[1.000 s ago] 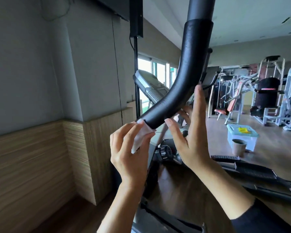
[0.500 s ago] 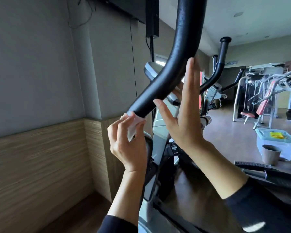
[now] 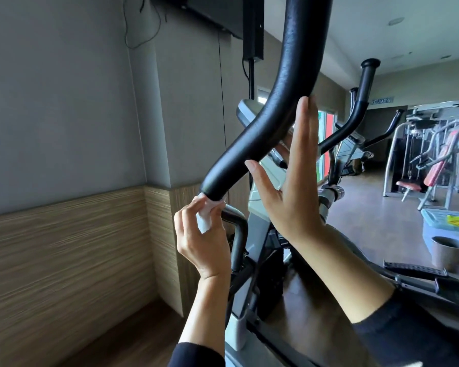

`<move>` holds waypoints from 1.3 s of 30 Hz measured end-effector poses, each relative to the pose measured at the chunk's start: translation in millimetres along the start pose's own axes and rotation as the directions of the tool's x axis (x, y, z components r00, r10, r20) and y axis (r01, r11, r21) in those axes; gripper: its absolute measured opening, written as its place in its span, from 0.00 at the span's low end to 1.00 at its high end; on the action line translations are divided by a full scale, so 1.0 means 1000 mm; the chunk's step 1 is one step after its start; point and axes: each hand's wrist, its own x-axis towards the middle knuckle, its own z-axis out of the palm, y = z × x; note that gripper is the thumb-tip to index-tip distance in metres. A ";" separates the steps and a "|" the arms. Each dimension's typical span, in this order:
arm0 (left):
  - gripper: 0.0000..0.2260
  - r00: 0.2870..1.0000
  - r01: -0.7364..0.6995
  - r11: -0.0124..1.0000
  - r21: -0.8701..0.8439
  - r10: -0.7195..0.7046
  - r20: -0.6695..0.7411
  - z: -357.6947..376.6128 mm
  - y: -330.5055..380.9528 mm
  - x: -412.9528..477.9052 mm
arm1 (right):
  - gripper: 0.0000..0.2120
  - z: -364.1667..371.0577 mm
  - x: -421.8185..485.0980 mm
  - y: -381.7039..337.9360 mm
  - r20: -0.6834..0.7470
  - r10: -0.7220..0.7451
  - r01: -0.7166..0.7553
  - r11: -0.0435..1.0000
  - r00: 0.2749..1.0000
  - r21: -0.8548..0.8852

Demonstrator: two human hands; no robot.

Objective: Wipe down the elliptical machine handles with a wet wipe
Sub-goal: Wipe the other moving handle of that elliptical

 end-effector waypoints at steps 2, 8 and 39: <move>0.18 0.994 -0.109 0.994 -0.019 0.109 -0.008 0.001 0.009 0.006 | 0.37 0.000 0.000 0.000 0.006 0.009 -0.009 1.000 1.000 0.002; 0.14 0.948 -0.283 0.952 -0.118 0.296 0.119 0.006 0.042 0.027 | 0.36 0.000 -0.001 -0.002 0.027 0.043 -0.044 0.999 0.999 0.027; 0.17 0.420 0.326 0.771 -0.547 0.400 0.815 0.006 -0.031 0.115 | 0.34 0.063 -0.018 -0.049 -0.262 0.273 -0.369 0.803 0.926 -0.468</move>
